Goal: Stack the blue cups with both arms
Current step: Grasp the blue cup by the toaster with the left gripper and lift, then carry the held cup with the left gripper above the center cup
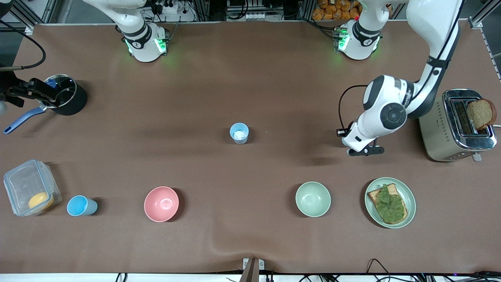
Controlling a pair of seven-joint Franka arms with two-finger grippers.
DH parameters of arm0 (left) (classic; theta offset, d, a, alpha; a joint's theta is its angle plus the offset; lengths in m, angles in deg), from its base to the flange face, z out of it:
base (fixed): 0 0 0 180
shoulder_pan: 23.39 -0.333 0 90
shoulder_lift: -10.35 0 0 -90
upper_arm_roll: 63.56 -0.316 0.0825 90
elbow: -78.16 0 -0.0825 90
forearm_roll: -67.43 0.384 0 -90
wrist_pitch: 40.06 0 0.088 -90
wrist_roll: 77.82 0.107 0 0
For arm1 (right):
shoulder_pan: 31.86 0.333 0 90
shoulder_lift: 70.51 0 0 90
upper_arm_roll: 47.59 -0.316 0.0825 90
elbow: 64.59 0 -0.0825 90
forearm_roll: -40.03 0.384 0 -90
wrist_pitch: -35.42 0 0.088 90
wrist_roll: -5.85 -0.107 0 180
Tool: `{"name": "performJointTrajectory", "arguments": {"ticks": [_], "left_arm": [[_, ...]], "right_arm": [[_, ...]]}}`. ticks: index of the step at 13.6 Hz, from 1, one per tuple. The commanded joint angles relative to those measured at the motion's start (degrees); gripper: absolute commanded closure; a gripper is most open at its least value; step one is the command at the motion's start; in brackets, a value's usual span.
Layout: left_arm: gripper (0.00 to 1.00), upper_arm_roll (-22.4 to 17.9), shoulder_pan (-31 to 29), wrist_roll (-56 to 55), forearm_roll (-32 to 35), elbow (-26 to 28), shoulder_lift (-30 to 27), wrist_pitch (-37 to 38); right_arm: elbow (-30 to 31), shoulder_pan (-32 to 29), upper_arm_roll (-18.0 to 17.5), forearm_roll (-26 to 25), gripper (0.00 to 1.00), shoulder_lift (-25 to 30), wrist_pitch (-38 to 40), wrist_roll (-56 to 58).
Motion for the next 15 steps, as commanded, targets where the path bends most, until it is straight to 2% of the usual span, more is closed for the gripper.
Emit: {"name": "performJointTrajectory", "arguments": {"ticks": [1,5,7,10,13,15], "left_arm": [[1.0,-0.1,3.1,-0.1,1.1,0.4,-6.1,1.5],[1.0,0.4,7.6,-0.8,0.1,-4.5,-8.2,2.3],[1.0,0.6,10.0,-0.9,-4.1,-7.5,-8.4,2.5],[1.0,0.6,13.1,-1.7,-4.9,-13.0,-5.7,5.7],[1.0,0.6,15.9,-8.5,-5.0,-16.3,-5.4,9.3],[1.0,0.6,17.7,-12.3,-4.6,-21.8,-2.7,12.8]], "right_arm": [[-1.7,-0.3,-0.3,-0.3,0.0,-0.9,1.6,0.4],[-1.8,-0.4,-0.3,-0.3,0.0,-1.2,1.7,0.4],[-1.9,-0.1,-0.3,-0.3,0.0,-1.2,1.8,0.4],[-1.9,-0.3,-0.4,-0.2,0.0,-1.2,1.8,0.4],[-1.9,0.1,-0.4,-0.2,0.0,-1.2,1.8,0.3],[-1.9,0.1,-0.4,-0.2,0.0,-1.2,1.8,0.3]]}}
